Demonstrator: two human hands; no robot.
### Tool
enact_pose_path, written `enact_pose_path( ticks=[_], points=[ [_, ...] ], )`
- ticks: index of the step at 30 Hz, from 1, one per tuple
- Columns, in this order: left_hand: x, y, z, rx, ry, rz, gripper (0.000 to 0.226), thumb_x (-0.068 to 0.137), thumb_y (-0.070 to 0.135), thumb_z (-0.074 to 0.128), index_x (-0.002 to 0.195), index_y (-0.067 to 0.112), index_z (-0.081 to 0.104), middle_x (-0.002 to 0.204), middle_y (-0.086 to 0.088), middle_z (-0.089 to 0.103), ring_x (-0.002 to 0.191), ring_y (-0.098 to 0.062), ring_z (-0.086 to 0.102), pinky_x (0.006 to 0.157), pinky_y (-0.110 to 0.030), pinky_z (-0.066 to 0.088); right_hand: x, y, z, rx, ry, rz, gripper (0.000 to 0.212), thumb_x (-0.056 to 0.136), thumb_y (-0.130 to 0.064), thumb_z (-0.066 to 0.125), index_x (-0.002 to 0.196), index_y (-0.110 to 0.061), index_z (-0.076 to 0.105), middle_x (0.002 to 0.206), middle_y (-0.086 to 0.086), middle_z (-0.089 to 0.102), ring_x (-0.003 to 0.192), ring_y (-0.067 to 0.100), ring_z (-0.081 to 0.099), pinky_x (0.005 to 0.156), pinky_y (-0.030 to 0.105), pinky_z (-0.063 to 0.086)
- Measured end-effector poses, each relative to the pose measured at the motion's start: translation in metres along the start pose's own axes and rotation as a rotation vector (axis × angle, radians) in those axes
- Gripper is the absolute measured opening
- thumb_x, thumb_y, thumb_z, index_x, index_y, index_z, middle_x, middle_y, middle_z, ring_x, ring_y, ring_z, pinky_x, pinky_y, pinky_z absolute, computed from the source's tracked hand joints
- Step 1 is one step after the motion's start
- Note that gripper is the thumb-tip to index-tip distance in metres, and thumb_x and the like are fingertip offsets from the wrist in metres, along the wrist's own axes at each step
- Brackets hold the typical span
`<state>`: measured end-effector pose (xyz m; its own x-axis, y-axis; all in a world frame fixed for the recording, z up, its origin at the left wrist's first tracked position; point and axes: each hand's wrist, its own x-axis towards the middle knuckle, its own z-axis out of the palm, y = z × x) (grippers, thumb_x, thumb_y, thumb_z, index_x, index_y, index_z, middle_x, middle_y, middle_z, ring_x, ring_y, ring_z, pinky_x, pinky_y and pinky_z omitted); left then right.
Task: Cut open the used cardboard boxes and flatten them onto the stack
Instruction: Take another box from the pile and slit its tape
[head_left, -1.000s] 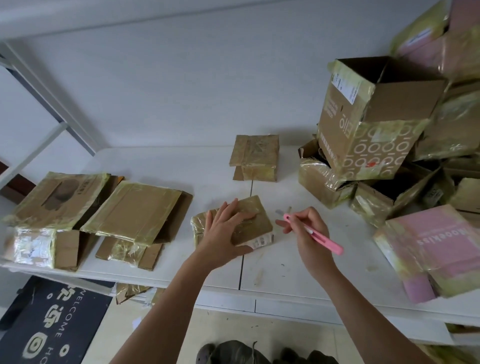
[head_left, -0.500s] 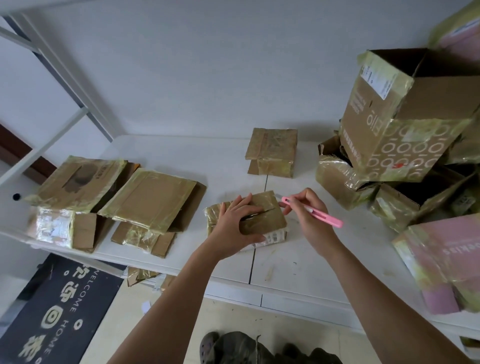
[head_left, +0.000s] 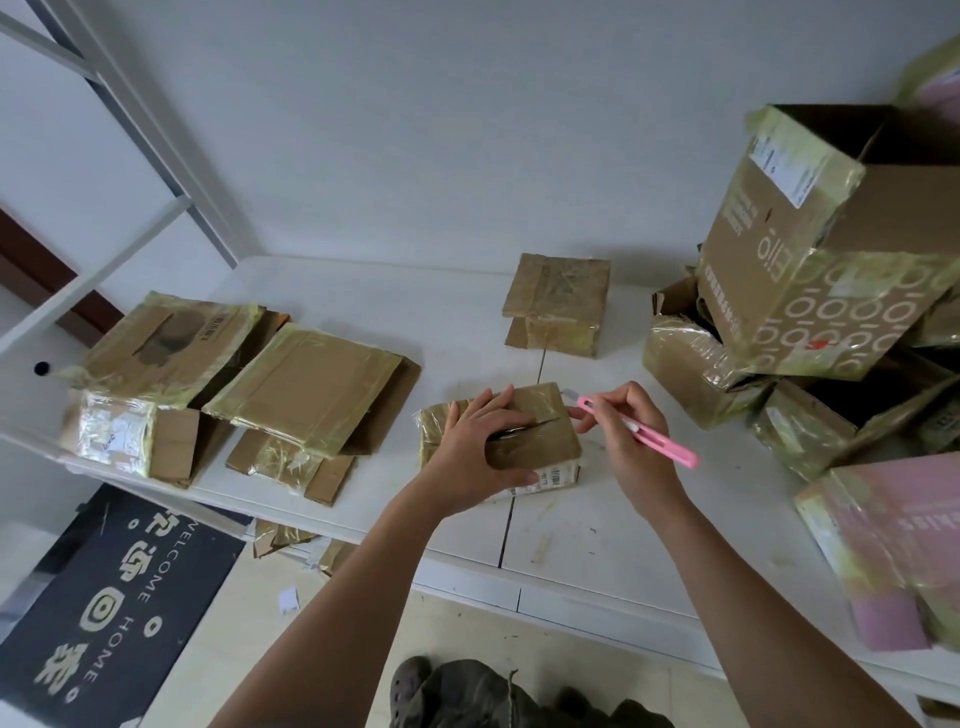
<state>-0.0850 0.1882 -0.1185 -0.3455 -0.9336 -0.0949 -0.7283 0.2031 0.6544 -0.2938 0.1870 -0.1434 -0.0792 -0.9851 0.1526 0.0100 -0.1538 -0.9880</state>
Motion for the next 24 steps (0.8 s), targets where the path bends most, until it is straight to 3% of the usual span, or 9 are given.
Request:
enact_pose_path(
  ticks=[13, 18, 21, 24],
  points=[
    [0.001, -0.002, 0.001, -0.012, 0.000, -0.010, 0.063, 0.077, 0.035, 0.080, 0.133, 0.038, 0.052, 0.160, 0.013, 0.017, 0.148, -0.004, 0.000, 0.111, -0.031, -0.021, 0.010, -0.006, -0.010, -0.011, -0.088, 0.115, 0.020, 0.096, -0.011, 0.058, 0.080, -0.002, 0.049, 0.072, 0.012, 0.067, 0.091, 0.024, 0.068, 0.079, 0.017, 0.050],
    [0.002, 0.001, 0.003, -0.004, 0.002, -0.016, 0.062, 0.078, 0.034, 0.079, 0.134, 0.037, 0.052, 0.161, 0.012, 0.016, 0.149, -0.006, -0.001, 0.112, -0.032, -0.020, -0.004, -0.010, -0.018, -0.045, -0.195, 0.160, 0.020, 0.090, -0.016, 0.059, 0.075, -0.005, 0.052, 0.071, 0.011, 0.067, 0.099, 0.016, 0.069, 0.087, 0.034, 0.045],
    [0.002, 0.001, 0.003, 0.006, 0.006, -0.016, 0.062, 0.078, 0.033, 0.079, 0.134, 0.037, 0.052, 0.161, 0.011, 0.016, 0.149, -0.007, -0.001, 0.113, -0.033, -0.020, -0.026, -0.003, -0.008, -0.023, -0.275, 0.156, 0.018, 0.092, -0.012, 0.056, 0.075, -0.011, 0.052, 0.069, 0.005, 0.068, 0.102, 0.012, 0.069, 0.081, 0.020, 0.048],
    [0.001, 0.002, 0.002, -0.003, 0.010, -0.019, 0.063, 0.078, 0.034, 0.079, 0.135, 0.036, 0.052, 0.161, 0.011, 0.016, 0.149, -0.006, -0.001, 0.113, -0.033, -0.020, -0.037, -0.003, -0.004, 0.062, -0.123, 0.052, 0.020, 0.089, -0.024, 0.058, 0.076, -0.010, 0.052, 0.070, 0.007, 0.067, 0.090, 0.019, 0.070, 0.079, 0.014, 0.050]
  ],
)
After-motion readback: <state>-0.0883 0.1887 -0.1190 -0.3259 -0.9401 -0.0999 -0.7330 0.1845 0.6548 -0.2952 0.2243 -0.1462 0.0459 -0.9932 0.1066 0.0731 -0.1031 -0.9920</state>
